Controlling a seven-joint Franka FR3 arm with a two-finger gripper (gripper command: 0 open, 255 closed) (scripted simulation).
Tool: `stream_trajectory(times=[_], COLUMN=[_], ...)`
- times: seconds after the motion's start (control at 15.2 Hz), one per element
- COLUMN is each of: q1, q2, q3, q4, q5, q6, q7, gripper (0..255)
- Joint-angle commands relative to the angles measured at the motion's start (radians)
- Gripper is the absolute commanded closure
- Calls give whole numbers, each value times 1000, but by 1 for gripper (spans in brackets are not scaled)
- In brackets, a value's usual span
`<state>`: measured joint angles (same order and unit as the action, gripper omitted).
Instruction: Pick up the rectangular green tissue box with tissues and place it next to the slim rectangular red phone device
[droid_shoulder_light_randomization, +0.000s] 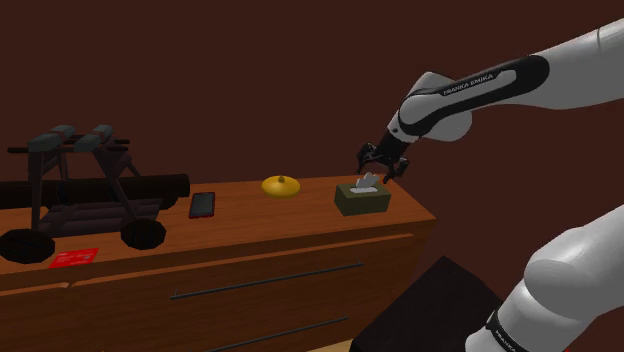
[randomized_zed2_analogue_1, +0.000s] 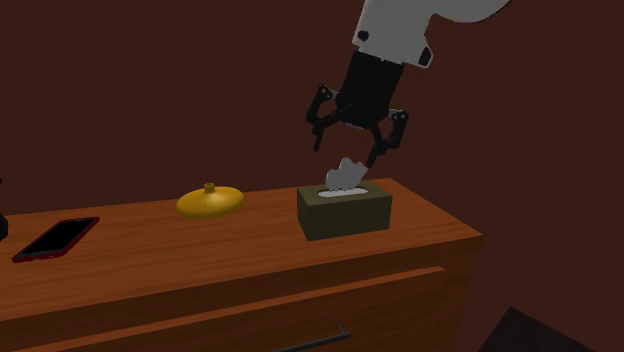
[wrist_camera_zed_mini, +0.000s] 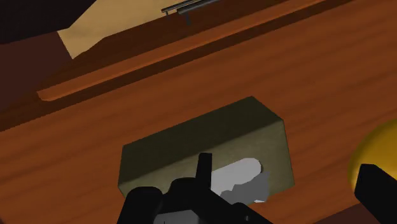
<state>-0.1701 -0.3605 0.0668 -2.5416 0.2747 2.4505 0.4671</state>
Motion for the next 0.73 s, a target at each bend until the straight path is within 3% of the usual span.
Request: stream_trajectory(times=[0.0, 0.13, 0.66], q1=[-15, -27, -10], q2=[58, 124, 249], q3=[3, 5, 9], q4=[2, 16, 31], q5=[20, 38, 79], q6=[104, 200, 317], q7=[45, 89, 69], gripper=[0, 0, 0])
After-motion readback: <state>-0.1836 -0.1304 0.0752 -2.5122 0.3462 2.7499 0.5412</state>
